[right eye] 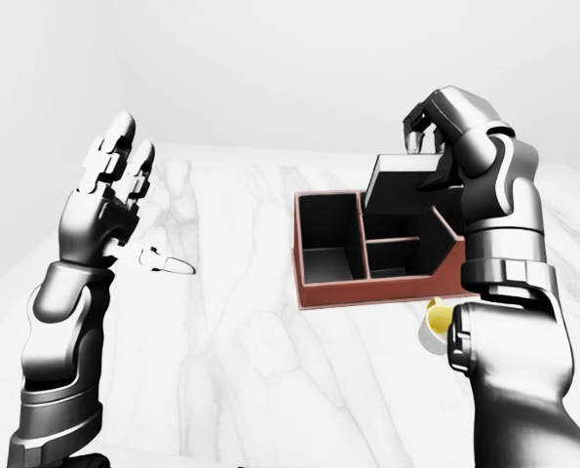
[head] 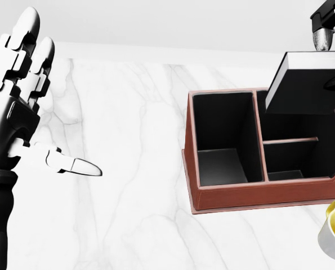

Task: Pick up the book and place it in the caddy.

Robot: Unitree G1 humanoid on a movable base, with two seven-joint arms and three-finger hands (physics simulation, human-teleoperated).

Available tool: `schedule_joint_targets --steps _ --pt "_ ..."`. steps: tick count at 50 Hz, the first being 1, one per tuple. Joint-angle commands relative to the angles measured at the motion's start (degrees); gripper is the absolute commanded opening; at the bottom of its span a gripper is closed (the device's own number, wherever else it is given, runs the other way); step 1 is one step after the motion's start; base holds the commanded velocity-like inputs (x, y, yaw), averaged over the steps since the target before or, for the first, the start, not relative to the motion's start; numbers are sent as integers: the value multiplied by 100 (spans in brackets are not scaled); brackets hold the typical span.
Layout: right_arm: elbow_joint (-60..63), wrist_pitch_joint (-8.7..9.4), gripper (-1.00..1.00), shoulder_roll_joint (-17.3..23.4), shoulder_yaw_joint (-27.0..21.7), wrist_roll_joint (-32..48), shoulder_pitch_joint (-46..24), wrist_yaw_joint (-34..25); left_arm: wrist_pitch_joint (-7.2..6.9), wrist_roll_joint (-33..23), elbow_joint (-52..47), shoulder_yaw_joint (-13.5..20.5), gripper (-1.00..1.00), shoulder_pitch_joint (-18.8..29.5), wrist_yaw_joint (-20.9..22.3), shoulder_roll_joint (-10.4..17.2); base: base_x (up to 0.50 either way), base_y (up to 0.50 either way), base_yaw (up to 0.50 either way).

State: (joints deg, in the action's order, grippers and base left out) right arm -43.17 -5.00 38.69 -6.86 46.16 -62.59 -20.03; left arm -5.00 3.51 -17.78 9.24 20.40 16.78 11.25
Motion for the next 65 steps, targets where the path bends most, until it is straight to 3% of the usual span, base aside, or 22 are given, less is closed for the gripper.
schedule_joint_targets --steps 1,65 --pt "-718 0 -100 118 -16 268 -217 574 0 -65 41 -47 100 28 -26 -35 0 0 0" --pt "-2453 0 -100 -299 527 1503 -192 1970 0 -129 393 -58 100 -11 -143 -68 0 0 0"
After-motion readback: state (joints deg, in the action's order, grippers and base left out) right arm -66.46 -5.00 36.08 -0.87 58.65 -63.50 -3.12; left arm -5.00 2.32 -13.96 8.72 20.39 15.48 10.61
